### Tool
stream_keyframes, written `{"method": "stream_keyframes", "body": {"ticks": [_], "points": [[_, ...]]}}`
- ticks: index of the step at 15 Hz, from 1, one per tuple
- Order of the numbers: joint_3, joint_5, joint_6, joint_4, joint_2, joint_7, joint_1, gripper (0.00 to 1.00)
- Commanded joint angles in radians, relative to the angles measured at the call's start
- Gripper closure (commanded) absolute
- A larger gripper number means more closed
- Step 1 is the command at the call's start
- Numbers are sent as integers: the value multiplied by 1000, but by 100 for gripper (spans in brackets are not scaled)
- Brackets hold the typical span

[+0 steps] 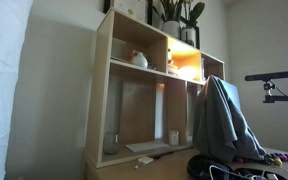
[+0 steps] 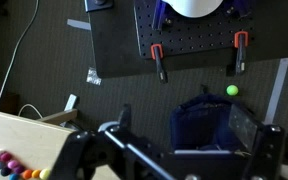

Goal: Put the charger head in the black bag

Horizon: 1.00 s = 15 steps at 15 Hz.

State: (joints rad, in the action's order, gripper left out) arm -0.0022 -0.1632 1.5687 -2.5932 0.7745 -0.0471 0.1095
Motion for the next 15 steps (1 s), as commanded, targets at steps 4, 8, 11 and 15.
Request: {"method": "stream_keyframes", "body": {"ticks": [4,8,11,15], "points": [[-12,-6,-3,2,-1,-8,-15,0],[-12,-6,-3,2,-1,-8,-15,0],[-3,-19,12,7,-19,-5,-22,0],[23,-47,33,35,-58,26,-73,0]]}}
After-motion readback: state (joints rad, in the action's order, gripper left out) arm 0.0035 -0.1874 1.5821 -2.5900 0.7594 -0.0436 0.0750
